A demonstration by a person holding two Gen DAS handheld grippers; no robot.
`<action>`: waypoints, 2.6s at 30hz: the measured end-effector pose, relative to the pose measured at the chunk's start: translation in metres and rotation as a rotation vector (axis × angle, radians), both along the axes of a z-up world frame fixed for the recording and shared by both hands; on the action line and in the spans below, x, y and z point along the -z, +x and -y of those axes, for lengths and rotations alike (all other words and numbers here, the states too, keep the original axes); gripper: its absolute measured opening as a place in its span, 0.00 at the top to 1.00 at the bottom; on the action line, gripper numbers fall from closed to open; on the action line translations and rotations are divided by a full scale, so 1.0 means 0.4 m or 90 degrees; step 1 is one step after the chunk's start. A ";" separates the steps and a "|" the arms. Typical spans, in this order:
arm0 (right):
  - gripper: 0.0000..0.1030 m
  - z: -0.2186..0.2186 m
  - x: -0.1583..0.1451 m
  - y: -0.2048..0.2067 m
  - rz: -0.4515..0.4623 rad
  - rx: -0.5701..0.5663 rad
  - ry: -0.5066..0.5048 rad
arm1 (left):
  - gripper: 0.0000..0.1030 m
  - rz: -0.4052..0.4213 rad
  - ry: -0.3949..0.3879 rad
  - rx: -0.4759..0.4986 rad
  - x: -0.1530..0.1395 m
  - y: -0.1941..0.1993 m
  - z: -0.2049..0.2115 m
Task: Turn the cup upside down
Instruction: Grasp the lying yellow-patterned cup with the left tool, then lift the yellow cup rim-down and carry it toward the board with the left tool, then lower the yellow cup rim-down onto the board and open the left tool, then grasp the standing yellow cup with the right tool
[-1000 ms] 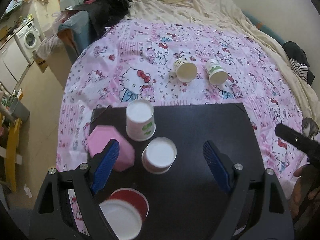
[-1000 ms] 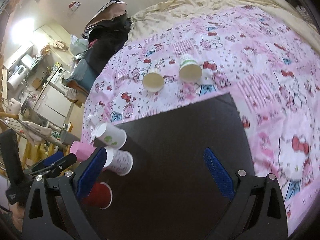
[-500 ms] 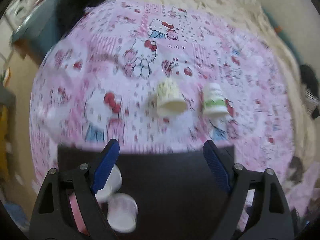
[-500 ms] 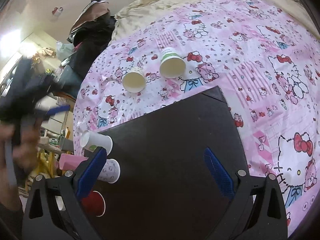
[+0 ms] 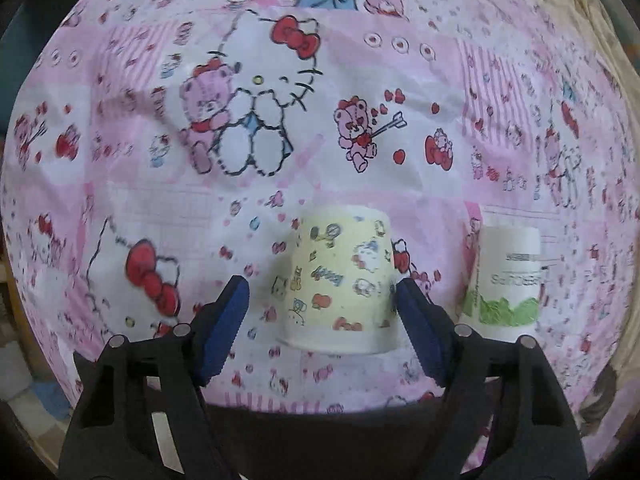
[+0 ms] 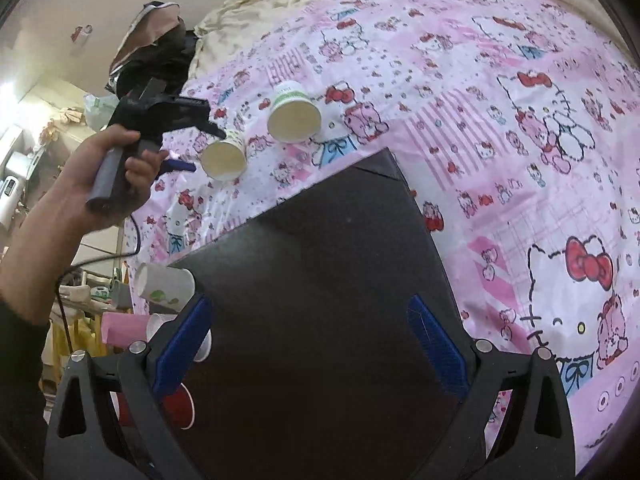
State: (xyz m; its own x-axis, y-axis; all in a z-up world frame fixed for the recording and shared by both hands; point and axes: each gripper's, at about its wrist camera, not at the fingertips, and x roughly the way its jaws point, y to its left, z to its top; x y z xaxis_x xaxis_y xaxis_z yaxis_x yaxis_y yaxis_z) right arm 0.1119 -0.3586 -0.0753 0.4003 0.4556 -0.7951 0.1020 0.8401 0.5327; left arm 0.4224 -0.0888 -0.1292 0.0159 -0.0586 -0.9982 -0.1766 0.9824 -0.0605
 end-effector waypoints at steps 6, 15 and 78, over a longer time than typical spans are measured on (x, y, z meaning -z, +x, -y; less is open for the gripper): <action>0.03 -0.004 0.000 0.010 -0.001 0.000 0.023 | 0.43 -0.003 0.005 0.002 0.013 -0.028 0.012; 0.03 -0.010 -0.018 0.008 0.014 -0.004 0.021 | 0.43 0.027 -0.035 0.017 -0.106 -0.215 0.033; 0.31 -0.231 0.177 0.069 -0.186 -0.167 -0.146 | 0.17 0.236 -0.150 0.096 -0.338 -1.051 -0.264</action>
State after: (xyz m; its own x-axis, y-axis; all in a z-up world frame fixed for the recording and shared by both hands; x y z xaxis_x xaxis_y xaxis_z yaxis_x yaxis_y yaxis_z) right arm 0.1396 -0.2663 -0.1461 0.0383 0.3104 -0.9498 -0.0117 0.9506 0.3102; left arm 0.0019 0.0168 0.0061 0.3424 -0.3128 -0.8860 0.0432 0.9472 -0.3177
